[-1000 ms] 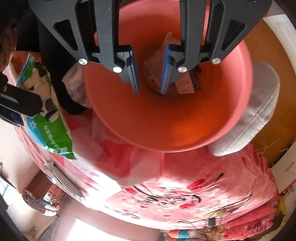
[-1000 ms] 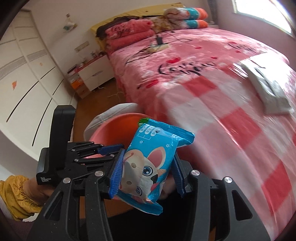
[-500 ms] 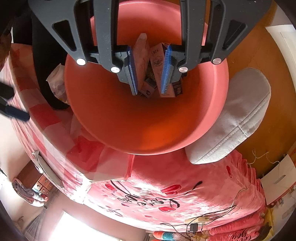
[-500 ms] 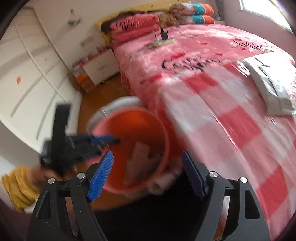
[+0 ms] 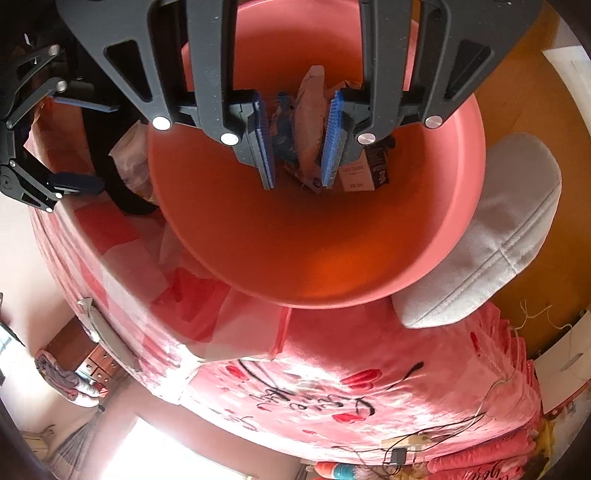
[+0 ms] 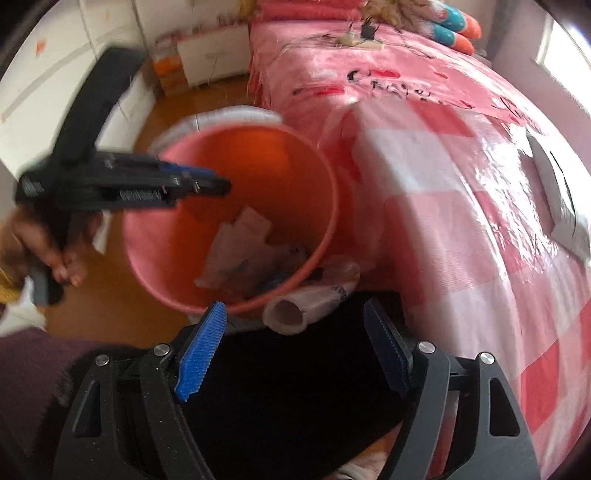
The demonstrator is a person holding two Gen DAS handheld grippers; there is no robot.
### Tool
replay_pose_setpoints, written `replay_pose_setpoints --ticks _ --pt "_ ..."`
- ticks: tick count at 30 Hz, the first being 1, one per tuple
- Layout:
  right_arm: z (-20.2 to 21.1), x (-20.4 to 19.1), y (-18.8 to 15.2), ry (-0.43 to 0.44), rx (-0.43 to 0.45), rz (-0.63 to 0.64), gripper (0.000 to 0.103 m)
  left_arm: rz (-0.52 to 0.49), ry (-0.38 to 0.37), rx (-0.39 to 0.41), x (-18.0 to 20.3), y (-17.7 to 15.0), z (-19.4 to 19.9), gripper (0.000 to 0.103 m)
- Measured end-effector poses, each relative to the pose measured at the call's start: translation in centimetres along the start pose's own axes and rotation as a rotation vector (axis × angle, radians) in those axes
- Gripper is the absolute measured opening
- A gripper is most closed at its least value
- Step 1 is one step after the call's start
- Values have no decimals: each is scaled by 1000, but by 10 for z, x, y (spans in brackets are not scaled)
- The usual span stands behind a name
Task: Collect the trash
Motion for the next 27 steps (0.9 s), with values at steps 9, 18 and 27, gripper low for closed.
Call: replay_pose_setpoints --ticks 9,18,27 --pt "35 19 -2 11 107 -125 77 -28 -68 -3 17 4 2 29" --pt "23 16 -6 170 54 -331 51 -87 -112 -10 34 2 6 29" --pt "8 22 0 98 33 -480 37 -92 -126 -27 36 -3 1 29"
Point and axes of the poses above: each gripper's, at about its wrist camera, not at the fingertips, and z roughly against the way its jaws point, x to its right, y to its top, the point moved 4 cm from there along -z, roughly the way its jaws point, and after that the axes turned 5 degrees about y, right-handed, at the moved point
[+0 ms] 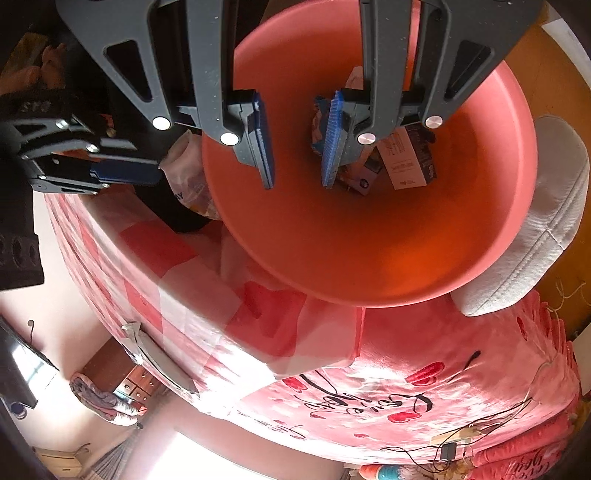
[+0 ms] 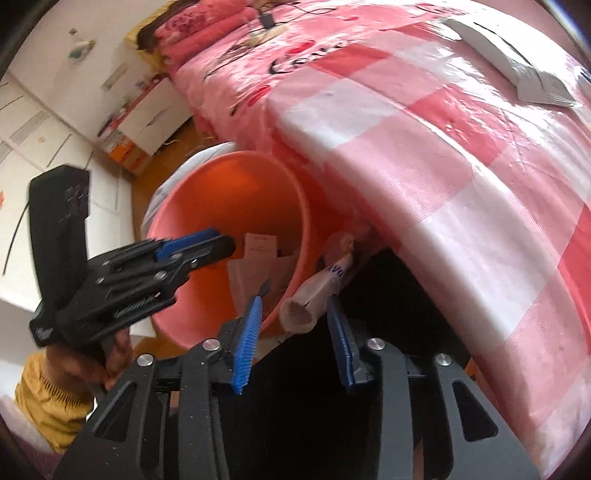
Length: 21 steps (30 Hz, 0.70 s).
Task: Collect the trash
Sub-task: 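Open the right gripper to drop the snack bag into the bucket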
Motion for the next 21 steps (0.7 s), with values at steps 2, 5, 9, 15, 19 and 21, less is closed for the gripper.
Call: replay_pose_setpoints --ticks 2,5,9,15,19,21 --pt "-4 1 3 -20 0 -14 37 2 -4 -2 0 -1 -1 29" --pt "-14 1 5 -56 -18 -18 37 8 -9 -9 -2 -3 -4 29" --pt "-17 4 4 -77 -18 -19 37 17 -15 -18 -4 -7 -8 29" --pt "-24 3 4 -108 -15 12 36 20 -31 -21 -3 -7 -11 29" --pt "-24 1 2 -116 -11 49 35 20 -37 -22 -2 -5 -13 29" --pt "-24 2 2 -109 -7 53 34 25 -41 -20 -3 -6 -13 29"
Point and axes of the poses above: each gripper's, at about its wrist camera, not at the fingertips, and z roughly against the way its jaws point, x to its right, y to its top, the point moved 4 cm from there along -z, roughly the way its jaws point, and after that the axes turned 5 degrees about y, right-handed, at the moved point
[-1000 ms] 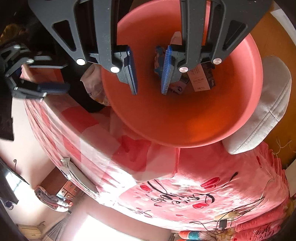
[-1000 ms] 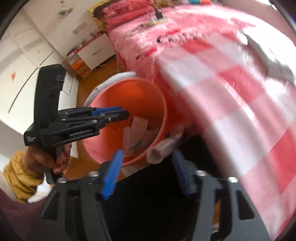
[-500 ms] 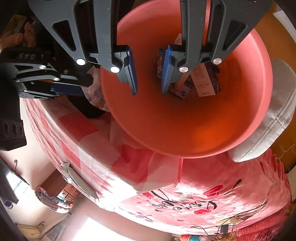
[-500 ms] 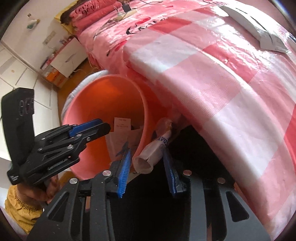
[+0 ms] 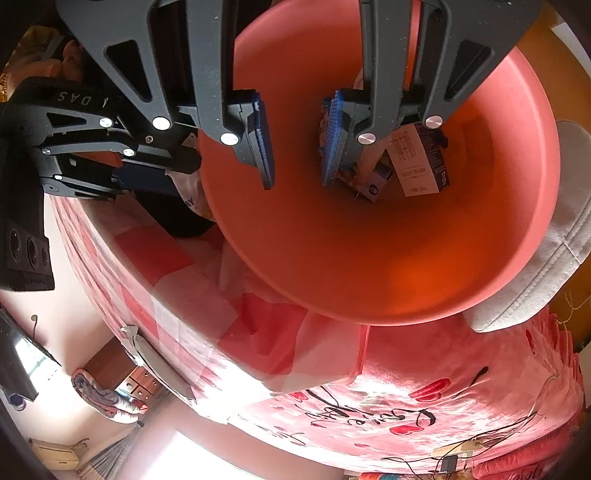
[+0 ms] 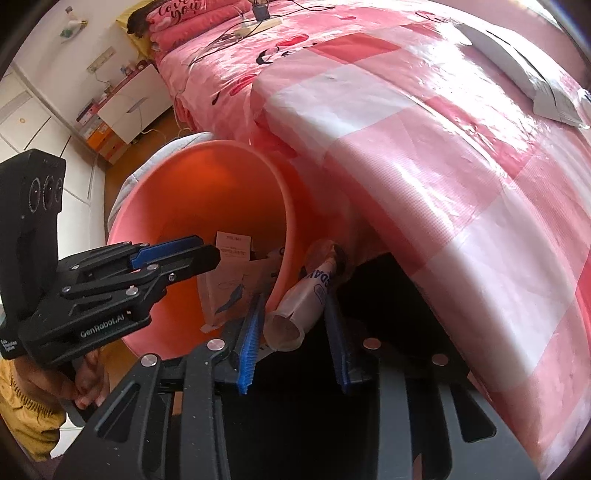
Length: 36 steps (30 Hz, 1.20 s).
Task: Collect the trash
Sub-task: 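Open the right gripper to drop the snack bag into the bucket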
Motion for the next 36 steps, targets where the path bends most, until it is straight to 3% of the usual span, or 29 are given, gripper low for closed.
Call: replay_pose_setpoints --ticks 17,21,27,36 --pt "30 2 -7 50 77 -7 27 -39 -30 3 15 3 4 29" --pt "37 -6 -8 94 100 22 18 -53 -37 -11 20 -1 1 29" --pt "19 -28 -10 128 48 112 17 -45 -25 -29 13 -7 -2 29" --pt "18 -40 -1 166 65 158 17 -12 4 -36 -5 -13 -1 30"
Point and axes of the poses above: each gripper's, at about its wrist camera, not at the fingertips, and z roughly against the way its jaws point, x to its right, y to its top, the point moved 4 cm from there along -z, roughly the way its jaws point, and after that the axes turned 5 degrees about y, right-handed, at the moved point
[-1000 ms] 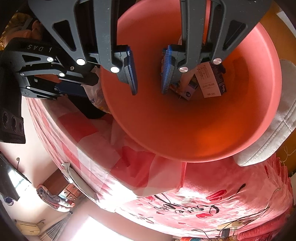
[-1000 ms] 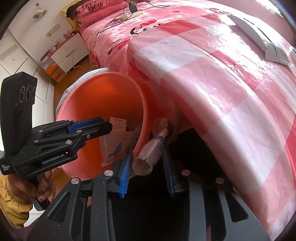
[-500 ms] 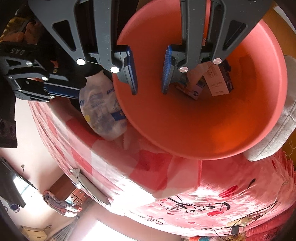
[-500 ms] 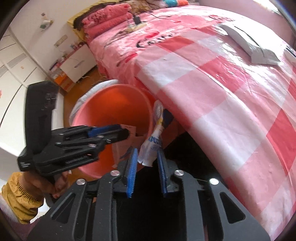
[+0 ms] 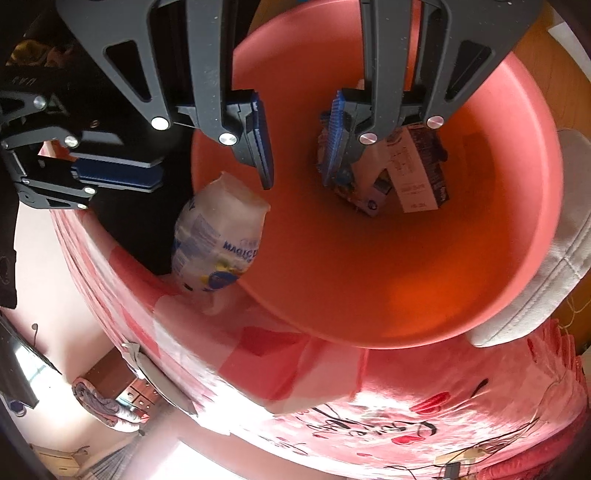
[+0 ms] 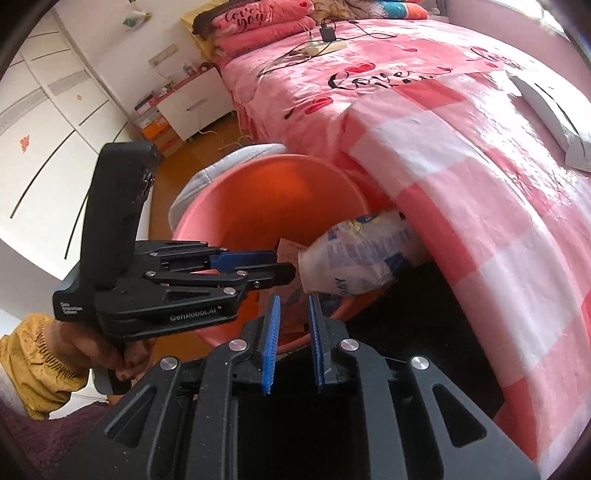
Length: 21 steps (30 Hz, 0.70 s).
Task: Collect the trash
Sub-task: 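Open the right gripper to drop the snack bag into the bucket, then withdraw both open grippers from the bucket back over the bed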
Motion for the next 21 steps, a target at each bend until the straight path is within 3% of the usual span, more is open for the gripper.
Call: replay_pose_setpoints --ticks 3,4,8,14,17,21 --pt "2 2 1 0 7 -15 18 14 9 5 -6 2 2 31" --pt "4 3 1 3 10 -23 20 16 12 11 -7 3 3 37" --pt "13 5 0 8 31 -46 46 17 18 24 -6 5 5 40" --pt "32 10 -1 3 79 -68 60 12 26 34 -5 7 10 48" --pt "44 14 0 5 112 -84 61 20 35 42 -6 8 13 52" --pt "60 21 -1 4 164 -105 77 19 52 55 -4 12 19 62"
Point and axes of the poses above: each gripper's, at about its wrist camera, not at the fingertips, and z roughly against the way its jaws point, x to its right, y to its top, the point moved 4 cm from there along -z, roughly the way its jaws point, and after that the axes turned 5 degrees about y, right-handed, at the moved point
